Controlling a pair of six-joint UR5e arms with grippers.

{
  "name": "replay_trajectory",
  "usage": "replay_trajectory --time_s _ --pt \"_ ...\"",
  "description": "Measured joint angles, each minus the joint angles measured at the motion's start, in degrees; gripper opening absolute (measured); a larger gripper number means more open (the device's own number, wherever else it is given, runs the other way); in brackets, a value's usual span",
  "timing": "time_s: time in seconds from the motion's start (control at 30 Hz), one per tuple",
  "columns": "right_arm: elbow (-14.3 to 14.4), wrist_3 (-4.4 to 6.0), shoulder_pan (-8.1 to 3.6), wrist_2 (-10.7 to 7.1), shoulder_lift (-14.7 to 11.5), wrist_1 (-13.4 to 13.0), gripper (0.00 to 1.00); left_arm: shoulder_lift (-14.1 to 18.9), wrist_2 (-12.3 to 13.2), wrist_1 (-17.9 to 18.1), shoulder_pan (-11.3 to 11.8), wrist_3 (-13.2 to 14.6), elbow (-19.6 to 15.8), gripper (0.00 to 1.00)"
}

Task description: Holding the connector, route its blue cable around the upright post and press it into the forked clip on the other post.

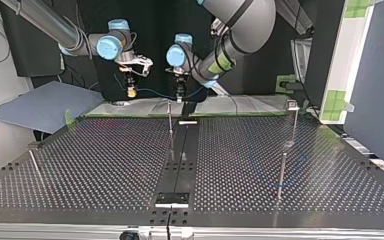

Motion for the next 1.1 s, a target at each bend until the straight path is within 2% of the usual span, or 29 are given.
replay_trajectory --time_s 0.27,0.5,0.8,1.1 --pt "-0.05 0.0 -0.11 0.0 -0.02 0.2 0.0 1.3 -0.27 1.56 -0.33 0.43 -2.46 0.0" --pt "-0.06 0.0 -0.13 0.0 -0.03 0.38 0.0 1.66 -0.05 2.08 -0.16 0.72 -2.86 0.0" --pt "-0.23 0.03 -0.13 0.0 0.01 0.16 0.0 1.64 2.37 3.87 1.29 1.89 -1.95 0.0" --pt "-0.96 0.22 -0.17 -0.06 0.05 0.68 0.0 1.59 4.96 2.92 2.4 2.57 -0.7 0.0"
